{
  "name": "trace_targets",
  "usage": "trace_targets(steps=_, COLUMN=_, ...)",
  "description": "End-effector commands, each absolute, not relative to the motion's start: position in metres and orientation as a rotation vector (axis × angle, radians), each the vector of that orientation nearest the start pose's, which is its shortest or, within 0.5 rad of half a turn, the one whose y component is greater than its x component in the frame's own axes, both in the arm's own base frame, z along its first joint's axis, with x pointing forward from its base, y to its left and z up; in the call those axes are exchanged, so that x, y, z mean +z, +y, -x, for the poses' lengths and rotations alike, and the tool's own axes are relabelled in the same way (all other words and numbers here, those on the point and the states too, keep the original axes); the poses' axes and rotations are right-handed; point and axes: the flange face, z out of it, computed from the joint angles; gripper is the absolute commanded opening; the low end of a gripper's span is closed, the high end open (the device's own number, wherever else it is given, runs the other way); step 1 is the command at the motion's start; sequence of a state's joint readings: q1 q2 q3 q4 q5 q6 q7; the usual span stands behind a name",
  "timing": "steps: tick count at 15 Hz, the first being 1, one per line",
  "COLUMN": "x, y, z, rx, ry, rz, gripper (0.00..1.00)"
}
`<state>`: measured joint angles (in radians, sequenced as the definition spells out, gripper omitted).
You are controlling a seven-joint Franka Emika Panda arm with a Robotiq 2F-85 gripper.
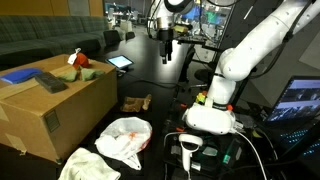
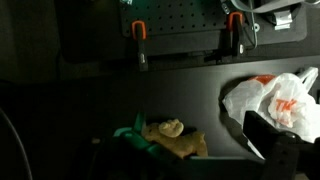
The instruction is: Pick the objects on the box and put them on the table, then pick the objects on the table and put them on the box
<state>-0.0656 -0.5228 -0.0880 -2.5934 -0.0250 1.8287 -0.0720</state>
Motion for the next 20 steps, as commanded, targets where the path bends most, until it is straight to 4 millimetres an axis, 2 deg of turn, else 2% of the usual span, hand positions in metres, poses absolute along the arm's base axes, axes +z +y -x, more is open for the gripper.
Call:
trace_targets(steps=1, x=0.447, y=-0.033, z=-0.398, rx=0.244, ry=0.069, rz=3.101, gripper=1.00)
trace_targets(steps=5, x=0.475, y=-0.001, z=-0.445, rx=0.082, ry=0.026, rz=3.083, gripper=1.00)
trace_targets(steps=8, x=0.485, y=0.022, z=-0.481, rx=-0.032, ry=0.028, rz=3.048, gripper=1.00)
trace_targets(steps=16, x=0.490, y=0.061, z=-0.576, rx=-0.321, ry=0.172, rz=2.926, gripper=1.00)
trace_targets(steps=20, x=0.491, y=0.077, z=-0.610, rx=-0.419, ry=0.228, rz=2.893, gripper=1.00)
